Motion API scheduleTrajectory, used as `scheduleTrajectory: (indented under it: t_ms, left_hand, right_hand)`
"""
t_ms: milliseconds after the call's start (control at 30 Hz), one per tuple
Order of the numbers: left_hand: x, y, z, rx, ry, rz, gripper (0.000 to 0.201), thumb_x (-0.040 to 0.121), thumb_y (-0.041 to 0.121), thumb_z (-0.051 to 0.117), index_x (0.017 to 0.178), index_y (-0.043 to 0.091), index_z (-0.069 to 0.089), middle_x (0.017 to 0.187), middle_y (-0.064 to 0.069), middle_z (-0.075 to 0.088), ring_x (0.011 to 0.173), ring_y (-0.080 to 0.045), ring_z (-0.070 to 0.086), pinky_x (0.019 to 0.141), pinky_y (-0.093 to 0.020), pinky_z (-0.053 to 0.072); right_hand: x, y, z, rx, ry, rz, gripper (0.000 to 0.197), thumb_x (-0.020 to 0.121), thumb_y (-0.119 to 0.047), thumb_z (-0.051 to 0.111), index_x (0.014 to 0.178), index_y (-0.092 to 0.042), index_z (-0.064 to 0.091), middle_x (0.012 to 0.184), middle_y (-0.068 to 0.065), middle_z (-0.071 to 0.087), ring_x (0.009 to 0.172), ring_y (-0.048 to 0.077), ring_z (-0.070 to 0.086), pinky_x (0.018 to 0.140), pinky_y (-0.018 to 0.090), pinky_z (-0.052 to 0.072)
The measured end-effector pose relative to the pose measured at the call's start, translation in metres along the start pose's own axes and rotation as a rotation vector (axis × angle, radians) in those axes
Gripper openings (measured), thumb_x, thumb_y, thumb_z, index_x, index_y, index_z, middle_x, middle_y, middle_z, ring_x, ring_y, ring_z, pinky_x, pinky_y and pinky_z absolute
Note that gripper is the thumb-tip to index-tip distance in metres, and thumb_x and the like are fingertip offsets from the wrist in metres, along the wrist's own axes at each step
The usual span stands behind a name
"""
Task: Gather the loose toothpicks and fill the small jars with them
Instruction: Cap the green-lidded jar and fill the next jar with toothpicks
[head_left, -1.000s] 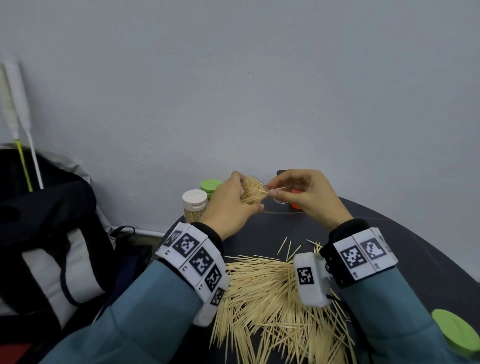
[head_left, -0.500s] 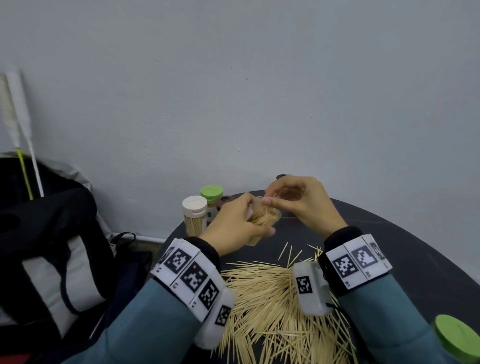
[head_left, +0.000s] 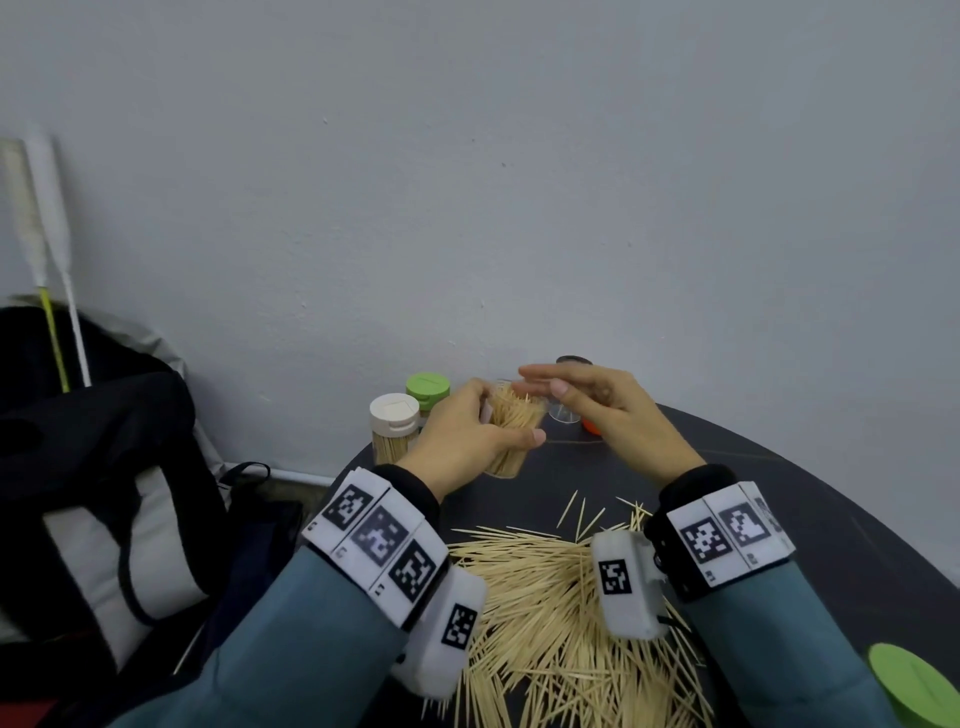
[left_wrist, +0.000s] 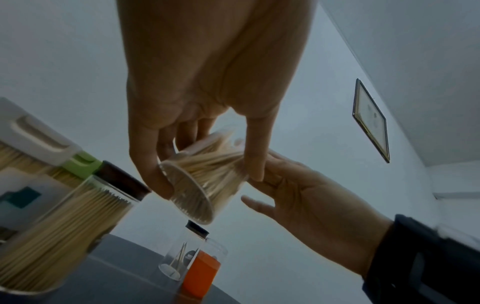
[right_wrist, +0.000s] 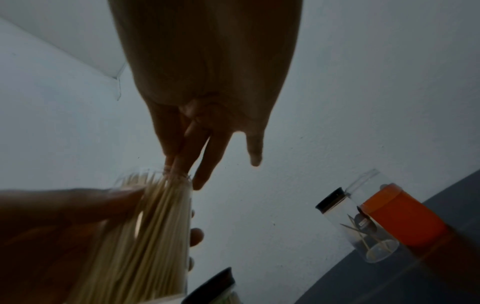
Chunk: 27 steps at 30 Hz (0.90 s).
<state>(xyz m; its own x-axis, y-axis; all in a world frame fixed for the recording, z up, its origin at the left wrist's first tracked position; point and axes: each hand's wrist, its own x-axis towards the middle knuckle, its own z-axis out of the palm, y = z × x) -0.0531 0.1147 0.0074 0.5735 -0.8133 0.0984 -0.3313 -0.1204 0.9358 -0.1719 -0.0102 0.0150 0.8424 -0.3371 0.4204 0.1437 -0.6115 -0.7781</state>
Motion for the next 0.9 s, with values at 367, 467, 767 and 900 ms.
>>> scheduleTrajectory:
  t_ms: [367, 467, 767, 900]
  left_hand:
    - [-0.004, 0.005, -0.015, 0.049, 0.049, 0.024, 0.055, 0.074, 0.025, 0.079, 0.118, 0.011, 0.049, 0.112, -0.004, 0.057, 0.101, -0.017, 0.052, 0.083, -0.029, 0.044]
    - [-0.005, 0.004, -0.025, 0.039, 0.073, 0.023, 0.061, 0.071, 0.023, 0.081, 0.121, 0.01, 0.05, 0.117, -0.006, 0.057, 0.106, -0.02, 0.052, 0.092, -0.036, 0.047]
    - [-0.014, -0.002, -0.051, 0.045, 0.11, 0.044, 0.064, 0.07, 0.021, 0.081, 0.124, 0.01, 0.049, 0.123, -0.006, 0.055, 0.105, -0.016, 0.049, 0.084, -0.026, 0.041]
    - [-0.018, -0.006, -0.059, 0.041, 0.112, 0.048, 0.059, 0.07, 0.019, 0.082, 0.119, 0.011, 0.05, 0.115, -0.003, 0.054, 0.1, -0.013, 0.048, 0.077, -0.022, 0.038]
  right_hand:
    - [-0.007, 0.0, 0.005, -0.184, 0.12, 0.192, 0.026, 0.093, -0.008, 0.053, 0.117, -0.016, 0.053, 0.11, -0.002, 0.065, 0.109, 0.013, 0.06, 0.092, 0.022, 0.043]
    - [-0.006, 0.002, 0.016, -0.511, -0.258, 0.403, 0.04, 0.088, -0.015, 0.063, 0.125, -0.013, 0.049, 0.118, 0.001, 0.059, 0.113, 0.015, 0.056, 0.093, 0.021, 0.043]
    - [-0.008, -0.003, 0.062, -0.88, -0.791, 0.447, 0.062, 0.079, -0.033, 0.072, 0.129, -0.012, 0.044, 0.127, 0.005, 0.046, 0.111, 0.018, 0.047, 0.094, 0.027, 0.039]
    - [-0.011, -0.005, 0.069, -0.894, -0.804, 0.393, 0.052, 0.081, -0.028, 0.07, 0.124, -0.01, 0.047, 0.124, 0.007, 0.047, 0.101, 0.015, 0.044, 0.09, 0.024, 0.038]
